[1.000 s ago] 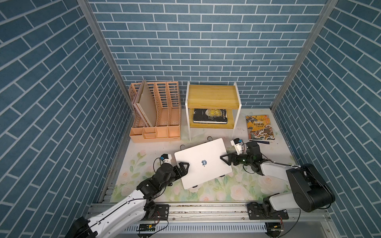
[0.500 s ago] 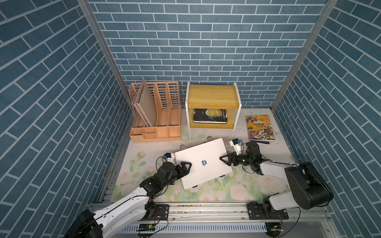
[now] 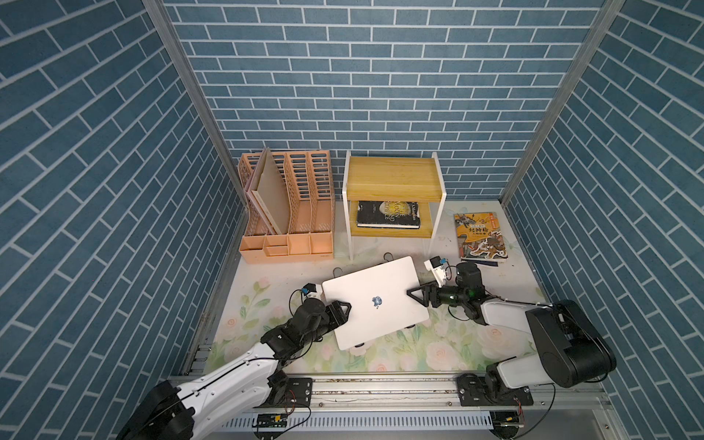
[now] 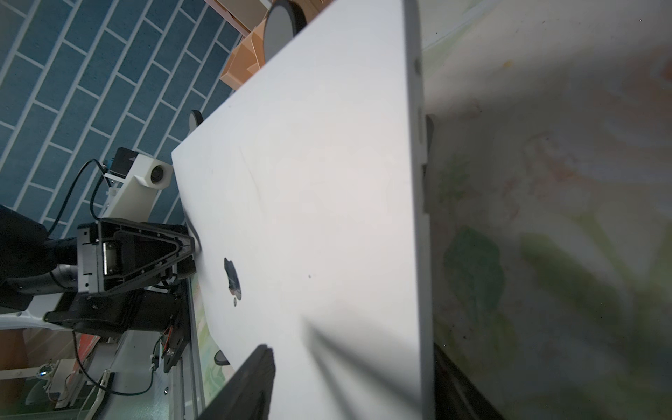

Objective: Close the laptop lid and set it aside
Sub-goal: Pick up the laptop from the computer stand.

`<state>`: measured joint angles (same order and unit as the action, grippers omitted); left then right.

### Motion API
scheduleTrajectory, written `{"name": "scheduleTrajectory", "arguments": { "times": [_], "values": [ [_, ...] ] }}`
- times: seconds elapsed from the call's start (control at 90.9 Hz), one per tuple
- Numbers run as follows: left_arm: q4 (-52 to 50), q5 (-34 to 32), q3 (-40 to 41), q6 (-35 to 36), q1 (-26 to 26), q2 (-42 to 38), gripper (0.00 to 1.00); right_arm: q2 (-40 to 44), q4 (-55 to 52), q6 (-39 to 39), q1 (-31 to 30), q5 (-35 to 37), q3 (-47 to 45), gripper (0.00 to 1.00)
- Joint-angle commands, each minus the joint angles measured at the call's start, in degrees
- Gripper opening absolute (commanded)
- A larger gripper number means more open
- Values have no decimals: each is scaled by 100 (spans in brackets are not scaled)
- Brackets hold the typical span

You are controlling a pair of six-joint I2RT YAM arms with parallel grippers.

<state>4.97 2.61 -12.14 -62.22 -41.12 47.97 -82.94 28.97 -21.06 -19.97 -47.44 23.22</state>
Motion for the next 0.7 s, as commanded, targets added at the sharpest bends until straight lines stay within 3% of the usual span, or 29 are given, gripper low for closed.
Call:
{"name": "scheduleTrajectory", "arguments": {
  "times": [0.0,0.693],
  "values": [
    [-102,-85,-150,51,34,72,75,133,358,-187,-31,-364,-95,63],
    [-631,-221,-530,359,34,522,80,584,1190,-888,-25,-642,-480,44]
  ]
}}
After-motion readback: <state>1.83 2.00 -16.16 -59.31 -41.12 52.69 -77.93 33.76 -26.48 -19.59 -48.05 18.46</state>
